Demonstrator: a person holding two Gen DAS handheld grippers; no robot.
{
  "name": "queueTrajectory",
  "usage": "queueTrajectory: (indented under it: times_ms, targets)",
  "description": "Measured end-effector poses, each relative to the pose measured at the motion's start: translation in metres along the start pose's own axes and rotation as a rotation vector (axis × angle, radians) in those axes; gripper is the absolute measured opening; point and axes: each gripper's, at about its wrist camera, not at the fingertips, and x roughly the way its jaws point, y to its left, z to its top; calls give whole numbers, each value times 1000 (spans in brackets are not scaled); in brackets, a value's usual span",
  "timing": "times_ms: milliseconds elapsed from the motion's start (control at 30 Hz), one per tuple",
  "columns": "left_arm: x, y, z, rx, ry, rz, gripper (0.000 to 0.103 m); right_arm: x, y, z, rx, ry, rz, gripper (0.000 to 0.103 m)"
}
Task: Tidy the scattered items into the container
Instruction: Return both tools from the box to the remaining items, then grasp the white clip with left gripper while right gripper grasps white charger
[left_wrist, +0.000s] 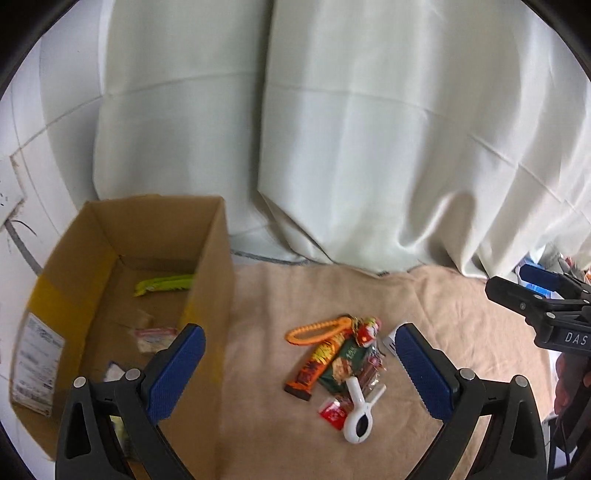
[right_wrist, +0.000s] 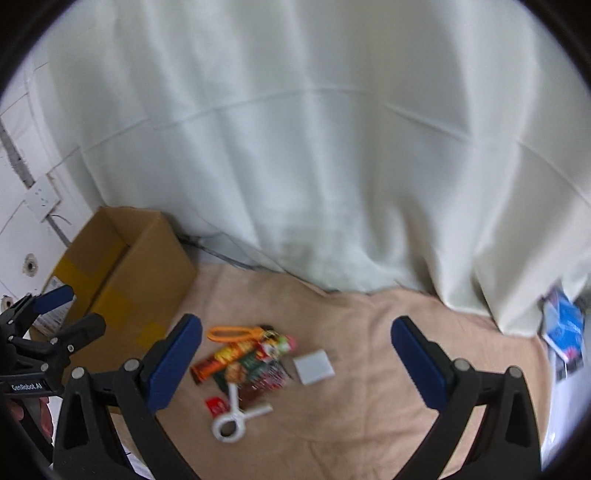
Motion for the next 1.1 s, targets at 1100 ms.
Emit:
queueTrajectory:
  times_ms: [1100]
  targets:
    - [92, -79, -132, 203, 160, 33, 103, 56, -49, -120, 120, 218, -85, 103]
